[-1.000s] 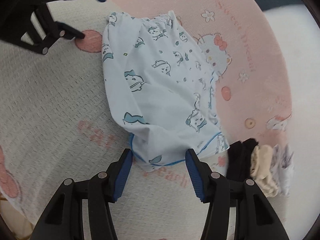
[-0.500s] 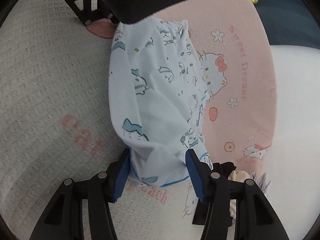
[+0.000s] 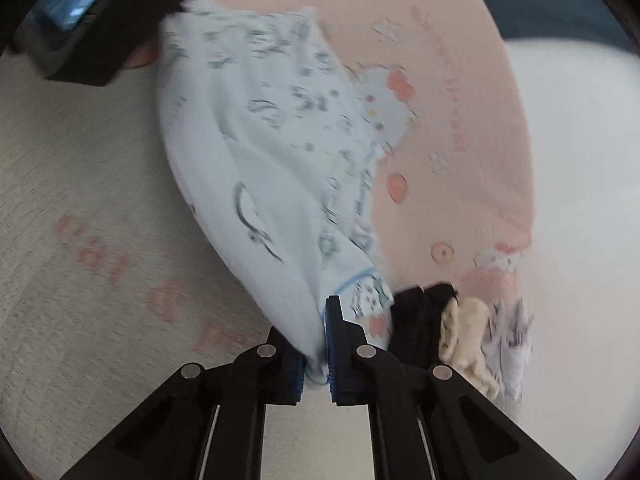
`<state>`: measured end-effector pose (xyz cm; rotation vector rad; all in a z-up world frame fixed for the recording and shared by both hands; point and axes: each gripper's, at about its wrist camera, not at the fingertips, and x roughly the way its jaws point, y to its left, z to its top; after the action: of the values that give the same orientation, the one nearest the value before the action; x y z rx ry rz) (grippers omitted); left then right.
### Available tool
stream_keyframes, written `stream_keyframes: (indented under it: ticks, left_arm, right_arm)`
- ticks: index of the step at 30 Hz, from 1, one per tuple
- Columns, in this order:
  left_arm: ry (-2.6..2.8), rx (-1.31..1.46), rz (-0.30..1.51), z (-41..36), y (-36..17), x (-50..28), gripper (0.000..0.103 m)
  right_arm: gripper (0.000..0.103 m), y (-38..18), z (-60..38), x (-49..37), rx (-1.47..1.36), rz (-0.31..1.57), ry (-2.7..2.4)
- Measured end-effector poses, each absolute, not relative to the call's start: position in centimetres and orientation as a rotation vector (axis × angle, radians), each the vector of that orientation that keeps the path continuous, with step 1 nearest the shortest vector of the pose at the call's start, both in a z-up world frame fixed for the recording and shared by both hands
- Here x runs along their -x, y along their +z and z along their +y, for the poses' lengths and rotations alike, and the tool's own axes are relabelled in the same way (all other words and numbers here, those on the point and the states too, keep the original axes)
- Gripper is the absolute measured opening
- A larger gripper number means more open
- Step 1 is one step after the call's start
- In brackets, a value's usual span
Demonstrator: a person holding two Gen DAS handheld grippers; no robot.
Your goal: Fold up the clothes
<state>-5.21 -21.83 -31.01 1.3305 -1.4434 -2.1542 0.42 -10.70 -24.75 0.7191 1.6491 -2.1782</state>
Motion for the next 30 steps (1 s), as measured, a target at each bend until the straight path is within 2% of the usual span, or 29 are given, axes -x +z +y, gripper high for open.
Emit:
stream_keyframes:
  ticks: [5, 14, 19, 20, 21, 22, 24, 30]
  left_arm:
    - [-2.169, -1.366, -1.358, -21.0, -29.9, 3.4, 0.006]
    - [-2.273, -1.451, -0.958, -21.5, -27.7, -1.1, 0.006]
    - [-2.341, -1.336, -0.812, -20.6, -25.7, -2.5, 0.006]
    - [-2.354, -1.338, -0.803, -20.4, -25.5, -2.4, 0.006]
    - [-2.367, -1.344, -0.795, -20.3, -25.4, -2.2, 0.006]
    - [-2.388, -1.350, -0.770, -20.1, -25.2, -2.1, 0.006]
    - [-2.434, -1.362, -0.709, -19.8, -24.7, -2.0, 0.007]
    - [-2.522, -1.361, -0.343, -20.2, -22.5, -2.2, 0.008]
  right_arm:
    - [0.005, -23.2, -9.0, 0.7, -0.768, 1.586, -2.276]
    - [0.005, -22.8, -6.9, 0.1, -0.914, 1.473, -2.225]
    - [0.007, -23.8, -7.5, -2.2, -0.798, 1.617, -2.156]
    - [0.009, -23.9, -7.5, -2.6, -0.780, 1.639, -2.149]
    - [0.018, -23.9, -7.4, -2.9, -0.772, 1.646, -2.142]
    - [0.034, -23.9, -7.4, -3.3, -0.764, 1.653, -2.136]
    - [0.054, -23.5, -7.1, -3.9, -0.756, 1.635, -2.139]
    - [0.057, -21.2, -5.5, -4.5, -0.837, 1.462, -2.217]
